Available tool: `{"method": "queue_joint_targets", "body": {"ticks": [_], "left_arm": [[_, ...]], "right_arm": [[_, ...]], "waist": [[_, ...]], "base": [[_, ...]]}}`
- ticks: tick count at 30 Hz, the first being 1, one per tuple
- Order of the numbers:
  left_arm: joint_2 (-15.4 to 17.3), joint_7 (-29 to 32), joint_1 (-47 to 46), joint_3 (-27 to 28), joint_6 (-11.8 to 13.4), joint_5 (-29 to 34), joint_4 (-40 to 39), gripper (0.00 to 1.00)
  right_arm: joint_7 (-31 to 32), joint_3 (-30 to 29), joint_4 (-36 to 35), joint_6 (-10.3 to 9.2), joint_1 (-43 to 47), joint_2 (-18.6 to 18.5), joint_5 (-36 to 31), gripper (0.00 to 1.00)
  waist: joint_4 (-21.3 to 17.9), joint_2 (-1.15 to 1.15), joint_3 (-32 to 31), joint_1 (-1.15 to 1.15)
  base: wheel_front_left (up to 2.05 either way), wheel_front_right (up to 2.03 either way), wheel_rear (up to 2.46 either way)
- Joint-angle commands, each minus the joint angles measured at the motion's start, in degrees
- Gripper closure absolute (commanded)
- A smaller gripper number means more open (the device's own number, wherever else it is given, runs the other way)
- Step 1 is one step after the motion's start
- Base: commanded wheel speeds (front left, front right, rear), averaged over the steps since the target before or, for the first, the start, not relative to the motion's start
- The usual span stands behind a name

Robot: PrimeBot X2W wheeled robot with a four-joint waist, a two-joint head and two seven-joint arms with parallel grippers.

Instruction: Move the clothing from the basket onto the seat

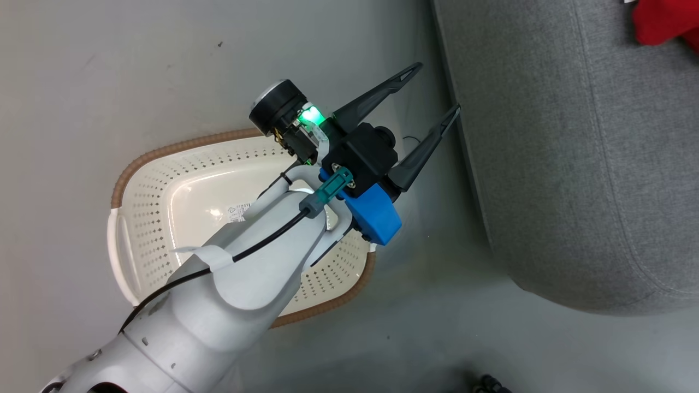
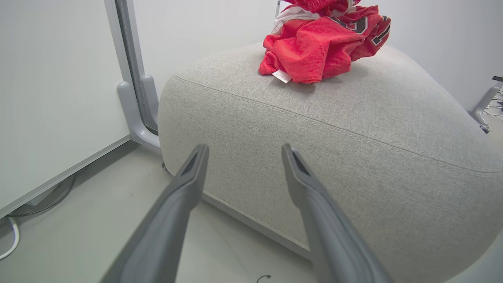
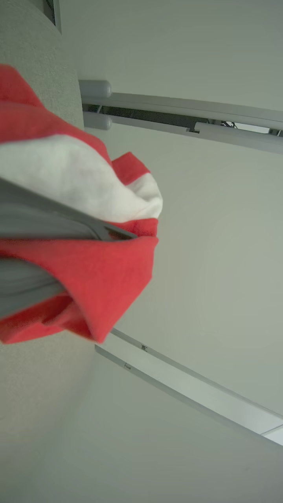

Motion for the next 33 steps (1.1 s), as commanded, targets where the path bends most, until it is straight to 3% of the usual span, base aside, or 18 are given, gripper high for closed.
{"method": "queue_joint_targets", "body": {"ticks": [1,16,17,18,19,25,33], "left_arm": [[0.2,0.0,-0.9,0.0,0.2,0.2,-0.1,0.0],[-0.7,-1.1,-1.5,-0.6,0.8,-0.5,0.8,0.0],[-0.7,-1.2,-1.4,-0.6,0.9,-0.5,0.8,0.0],[-0.7,-1.2,-1.1,-0.5,1.0,-0.6,1.0,0.0],[-0.6,-1.4,-0.8,-0.5,1.1,-0.8,1.1,0.0],[-1.1,-1.8,1.5,0.1,1.5,-1.8,1.7,0.0],[-2.1,-2.0,6.1,2.7,2.3,-3.1,0.1,0.0]], "right_arm": [[0.0,0.0,1.7,0.02,1.5,1.0,-0.5,1.0],[0.0,1.6,10.8,0.02,7.3,7.4,-0.5,1.0],[0.0,1.4,10.6,0.02,7.4,7.4,-0.3,0.9],[0.0,1.7,10.3,0.03,7.9,7.8,-0.1,0.39],[0.0,1.5,10.1,0.02,8.4,8.0,0.1,0.0],[0.0,-0.4,7.6,0.02,12.9,9.1,0.0,0.0],[0.0,-5.1,1.6,0.02,25.2,11.3,-0.2,0.0]], "waist": [[0.3,0.0,0.4,-0.01],[2.2,0.0,-0.9,-0.01],[2.2,0.0,-1.2,-0.01],[2.2,0.0,-1.7,-0.01],[2.1,0.0,-2.2,-0.01],[1.8,0.0,-6.8,-0.01],[3.4,0.0,-14.3,-0.01]], "base": [[0.0,0.0,0.0],[0.0,0.0,0.0],[0.0,0.0,0.0],[0.0,0.0,0.0],[0.0,0.0,0.0],[0.0,0.0,0.0],[0.0,0.0,0.0]]}}
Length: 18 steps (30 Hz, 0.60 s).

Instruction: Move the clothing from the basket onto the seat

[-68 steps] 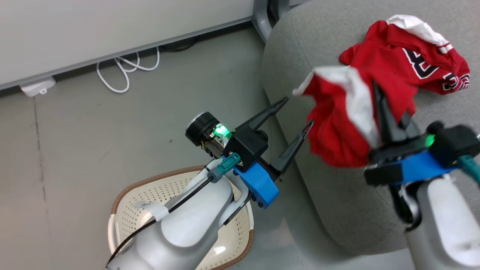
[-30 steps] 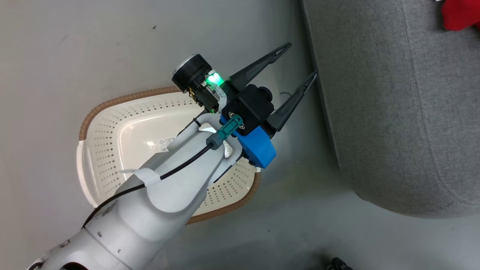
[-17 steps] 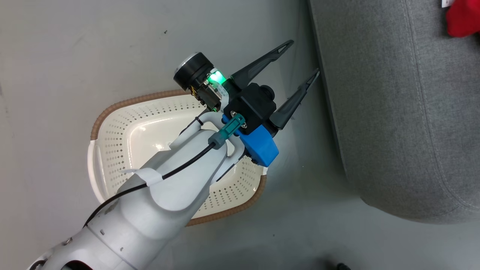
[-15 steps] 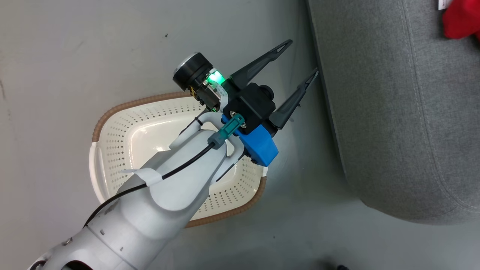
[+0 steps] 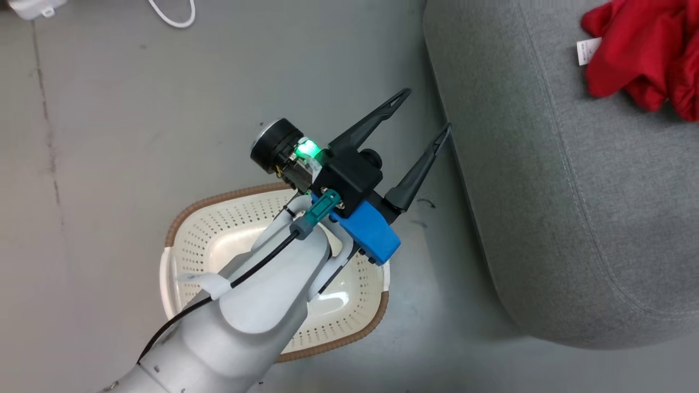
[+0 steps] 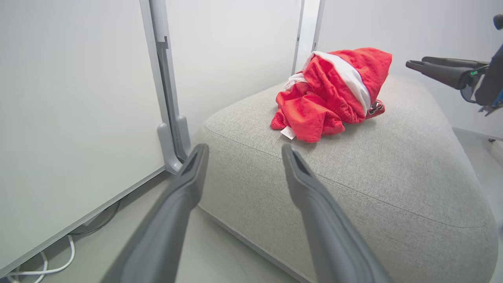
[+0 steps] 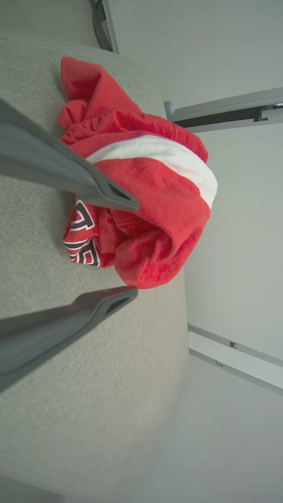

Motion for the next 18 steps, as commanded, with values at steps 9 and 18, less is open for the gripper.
{"method": "queue_joint_targets", "body": {"ticks": [9,18], "left_arm": [[1.5,-0.3,8.7,7.1,1.4,-0.2,-3.1,0.0],[1.5,-0.2,16.6,14.1,1.7,0.9,-5.8,0.0]], "right_arm": [[0.0,4.8,-10.0,0.01,9.7,4.7,-1.3,0.0],[0.0,15.0,-16.7,0.01,13.6,7.9,-1.4,0.0]], "waist": [[2.5,0.0,-10.1,0.01],[6.2,0.0,-15.7,0.01]], "base": [[0.0,0.0,0.0],[0.0,0.0,0.0]]}}
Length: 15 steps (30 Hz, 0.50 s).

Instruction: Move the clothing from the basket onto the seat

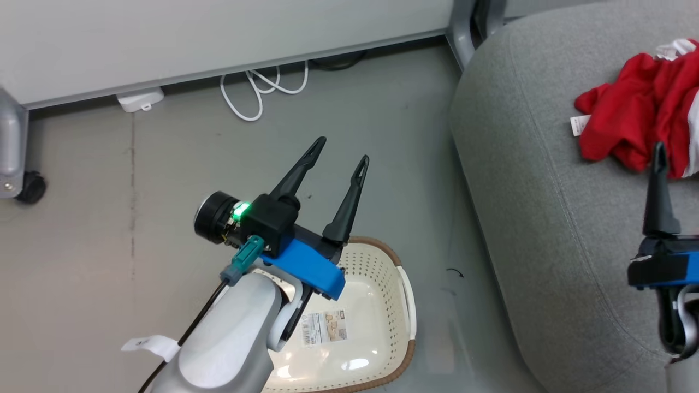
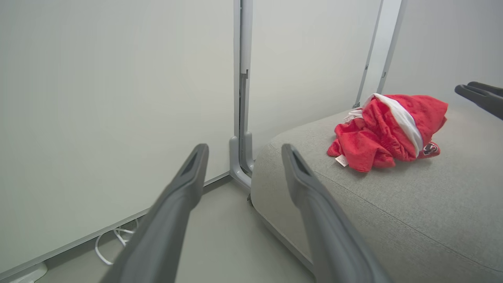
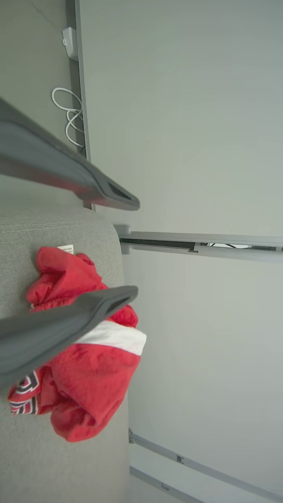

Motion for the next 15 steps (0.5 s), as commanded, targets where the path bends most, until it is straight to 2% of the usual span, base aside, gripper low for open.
{"method": "queue_joint_targets", "body": {"ticks": [1,9,15], "left_arm": [[0.0,-0.2,2.0,1.6,0.3,0.7,-0.7,0.0],[-0.3,-0.2,7.8,8.4,0.3,2.3,-2.6,0.0],[0.0,-0.2,11.9,13.1,0.4,3.4,-3.9,0.0]], "right_arm": [[0.0,1.7,-1.2,0.02,1.6,0.8,0.3,0.0],[0.0,6.1,-4.1,0.01,4.9,3.4,-0.2,0.0],[0.0,7.9,-3.6,0.01,7.4,4.9,-0.5,0.0]], "waist": [[2.4,0.0,-2.3,0.01],[6.6,0.0,-6.4,0.01],[8.3,0.0,-9.5,0.01]], "base": [[0.0,0.0,0.0],[0.0,0.0,0.0],[0.0,0.0,0.0]]}}
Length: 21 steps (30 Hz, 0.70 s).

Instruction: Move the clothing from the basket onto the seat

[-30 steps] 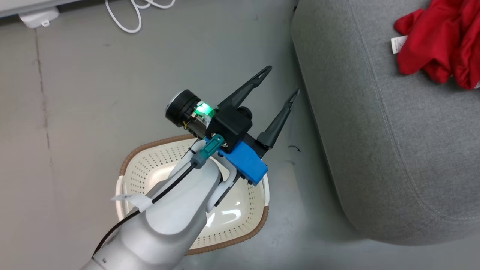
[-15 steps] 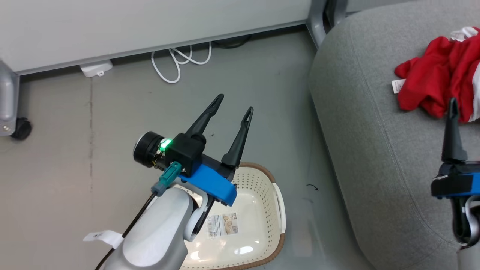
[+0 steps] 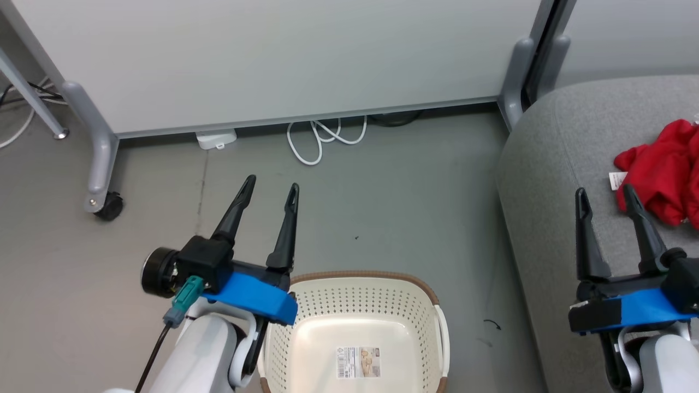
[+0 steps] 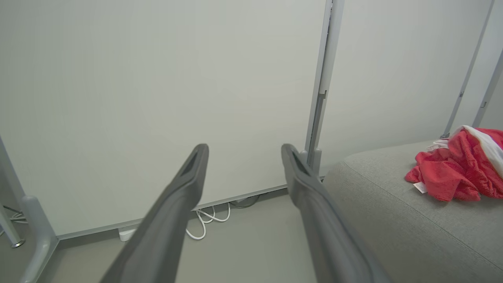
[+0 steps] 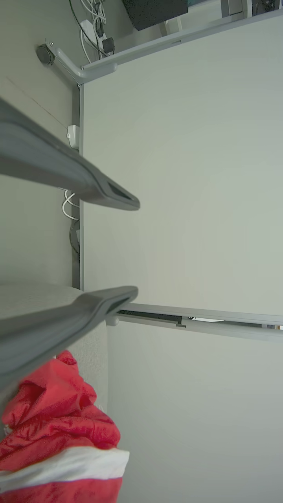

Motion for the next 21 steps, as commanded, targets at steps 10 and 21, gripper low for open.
{"method": "queue_joint_targets", "body": {"ticks": [10,21], "left_arm": [[0.3,-0.1,8.8,8.0,0.0,2.4,-2.8,0.0],[-0.6,-0.1,15.6,13.3,-1.2,4.1,-6.2,0.0]], "right_arm": [[0.0,-0.1,-0.9,0.02,6.2,2.0,-1.7,0.0],[0.0,-1.2,-1.5,0.02,10.1,3.0,-1.9,0.0]], "waist": [[2.2,0.0,-6.0,0.01],[1.7,0.0,-7.6,0.01]], "base": [[0.0,0.0,0.0],[0.0,0.0,0.0]]}}
